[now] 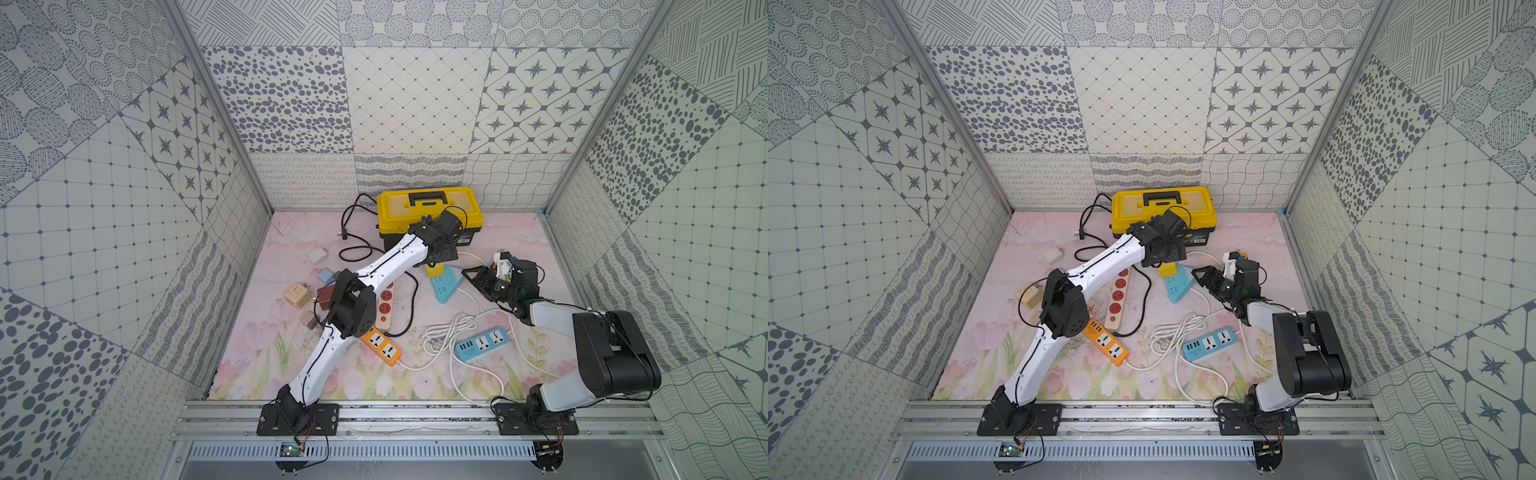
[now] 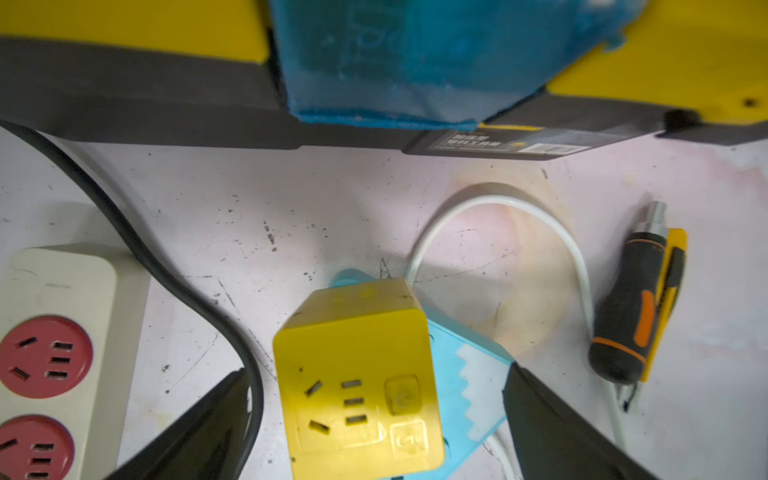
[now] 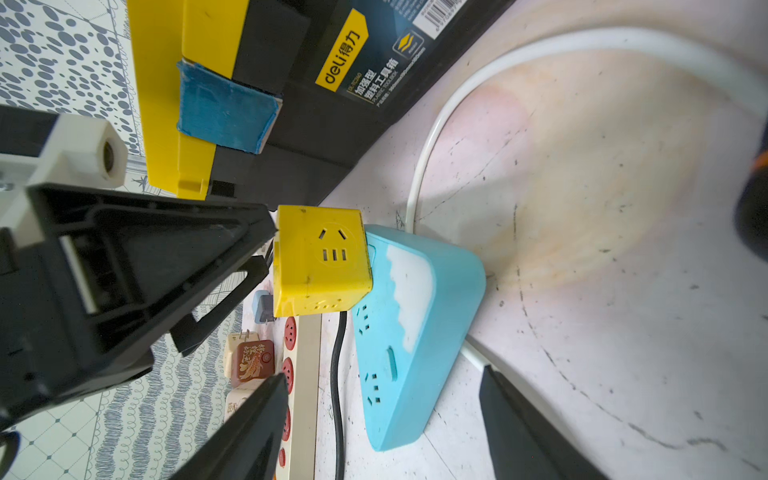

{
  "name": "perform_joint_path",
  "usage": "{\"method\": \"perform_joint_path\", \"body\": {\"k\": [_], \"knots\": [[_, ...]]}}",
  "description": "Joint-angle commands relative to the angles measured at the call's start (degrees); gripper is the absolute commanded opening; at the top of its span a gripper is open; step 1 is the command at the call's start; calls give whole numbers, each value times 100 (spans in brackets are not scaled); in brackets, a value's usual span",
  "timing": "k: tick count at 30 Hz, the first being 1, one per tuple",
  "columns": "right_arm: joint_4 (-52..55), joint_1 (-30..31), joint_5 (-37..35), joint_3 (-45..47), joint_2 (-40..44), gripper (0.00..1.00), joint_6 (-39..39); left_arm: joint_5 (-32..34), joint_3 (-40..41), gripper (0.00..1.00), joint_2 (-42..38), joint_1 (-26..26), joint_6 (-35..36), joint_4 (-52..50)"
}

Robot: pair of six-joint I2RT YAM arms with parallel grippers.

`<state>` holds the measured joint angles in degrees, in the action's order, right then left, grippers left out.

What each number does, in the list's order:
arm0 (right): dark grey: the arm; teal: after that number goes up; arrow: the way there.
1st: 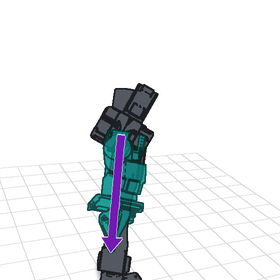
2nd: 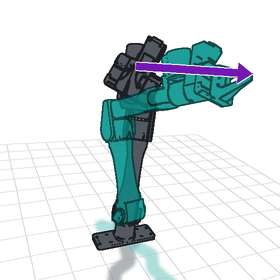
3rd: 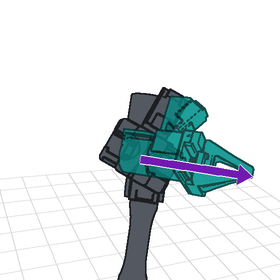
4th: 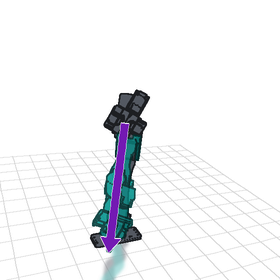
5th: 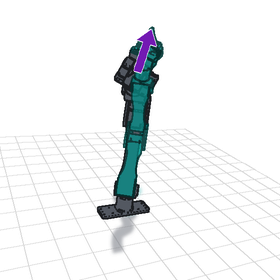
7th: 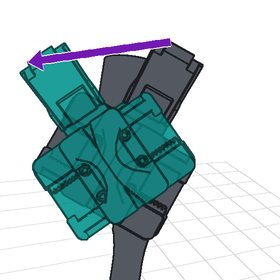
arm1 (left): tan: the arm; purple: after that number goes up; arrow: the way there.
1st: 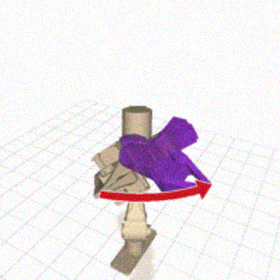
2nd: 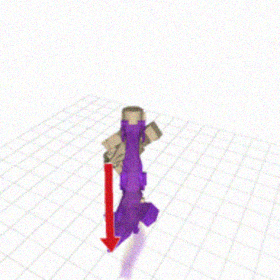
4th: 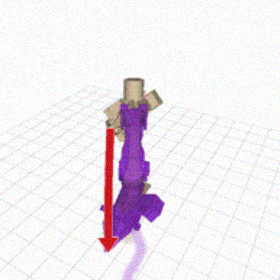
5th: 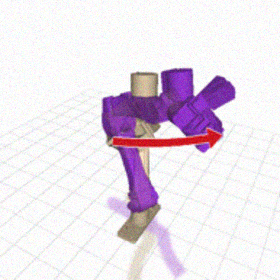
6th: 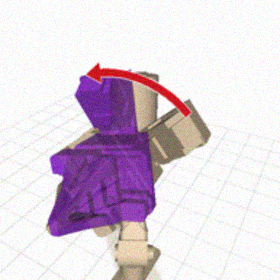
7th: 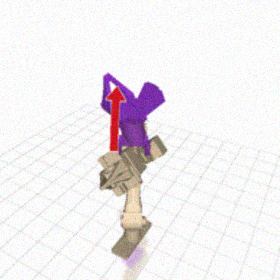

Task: Pull the plug off the socket
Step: Remove the plug from the socket.

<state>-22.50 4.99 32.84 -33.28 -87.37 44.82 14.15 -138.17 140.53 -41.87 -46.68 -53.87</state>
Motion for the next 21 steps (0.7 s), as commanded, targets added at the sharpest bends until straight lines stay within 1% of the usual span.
{"method": "perform_joint_path", "body": {"k": [1, 8, 12, 14, 17, 19, 21], "knots": [[-123, -25, 4, -132, -154, 78, -17, 592, -334, 100, 285, -11, 211, -1014], [-116, -23, 38, -172, -280, 77, -20, 384, -336, 100, 464, 11, 497, -541], [-88, -18, 5, -209, -371, 77, -47, 186, -334, 93, 571, 57, 418, -436], [-105, -25, 3, -231, -434, 76, -54, 13, -334, 83, 628, 86, 370, -395], [-123, -16, 36, -308, -562, 76, -47, -229, -338, 71, 672, 139, 290, -358], [-136, -5, 55, -384, -659, 76, -43, -305, -334, 65, 654, 158, 260, -356], [-149, 31, 141, -518, -790, 75, -40, -387, -327, 57, 618, 160, 298, -344]]}}
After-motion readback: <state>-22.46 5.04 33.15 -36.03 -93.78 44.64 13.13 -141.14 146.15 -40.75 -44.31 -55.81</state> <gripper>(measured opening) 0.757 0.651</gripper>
